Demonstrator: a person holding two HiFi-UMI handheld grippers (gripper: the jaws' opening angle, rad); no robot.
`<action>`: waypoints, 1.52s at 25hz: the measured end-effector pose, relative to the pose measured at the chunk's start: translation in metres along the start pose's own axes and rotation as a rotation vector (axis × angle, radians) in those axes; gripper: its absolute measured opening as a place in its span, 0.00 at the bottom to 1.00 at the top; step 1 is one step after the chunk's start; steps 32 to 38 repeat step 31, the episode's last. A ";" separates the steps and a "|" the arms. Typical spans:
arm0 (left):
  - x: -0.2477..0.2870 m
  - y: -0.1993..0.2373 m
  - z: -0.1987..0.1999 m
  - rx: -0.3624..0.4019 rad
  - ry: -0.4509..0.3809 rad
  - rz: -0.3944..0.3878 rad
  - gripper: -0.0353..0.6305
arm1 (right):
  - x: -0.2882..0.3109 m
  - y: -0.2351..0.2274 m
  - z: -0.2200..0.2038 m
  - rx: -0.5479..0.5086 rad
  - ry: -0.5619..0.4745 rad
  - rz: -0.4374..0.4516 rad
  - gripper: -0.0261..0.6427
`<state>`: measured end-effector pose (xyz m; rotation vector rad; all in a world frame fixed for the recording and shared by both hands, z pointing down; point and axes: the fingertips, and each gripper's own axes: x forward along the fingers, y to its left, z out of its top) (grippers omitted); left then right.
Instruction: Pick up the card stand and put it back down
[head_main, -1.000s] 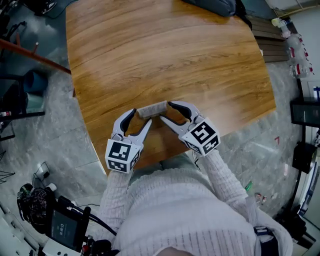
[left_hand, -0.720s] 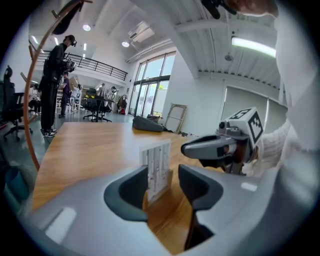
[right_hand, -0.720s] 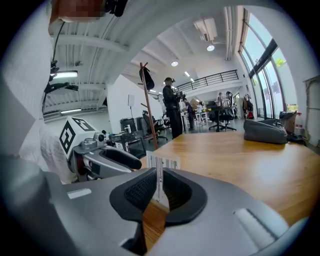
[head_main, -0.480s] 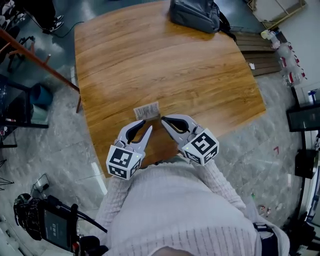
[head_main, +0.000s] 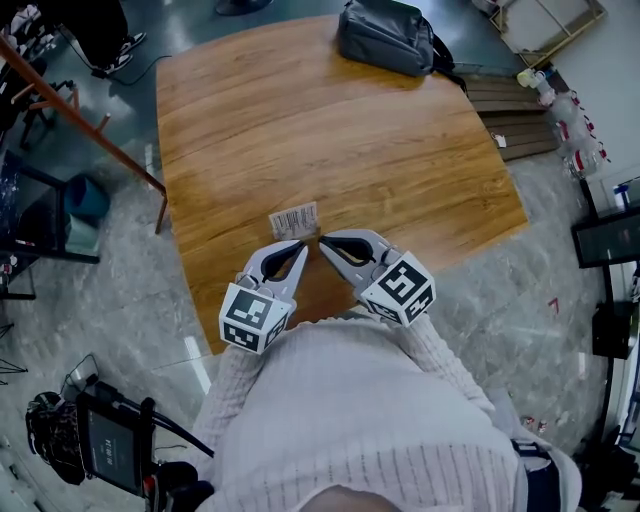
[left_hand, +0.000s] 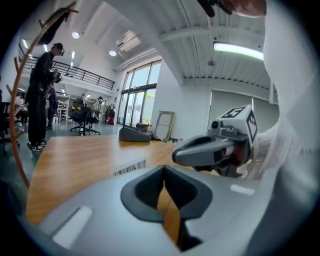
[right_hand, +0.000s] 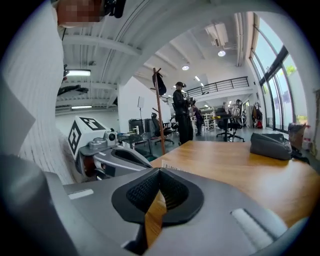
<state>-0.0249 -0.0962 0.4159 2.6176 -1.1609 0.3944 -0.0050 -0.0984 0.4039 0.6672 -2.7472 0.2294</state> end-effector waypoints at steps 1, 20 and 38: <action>-0.001 0.000 -0.001 0.001 0.003 -0.003 0.07 | 0.001 0.000 0.000 -0.022 0.007 -0.010 0.04; -0.008 0.004 -0.020 -0.041 0.046 -0.012 0.07 | 0.013 0.014 -0.015 0.015 0.057 0.014 0.04; -0.008 0.003 -0.022 -0.052 0.049 -0.028 0.07 | 0.014 0.013 -0.022 0.022 0.085 0.007 0.04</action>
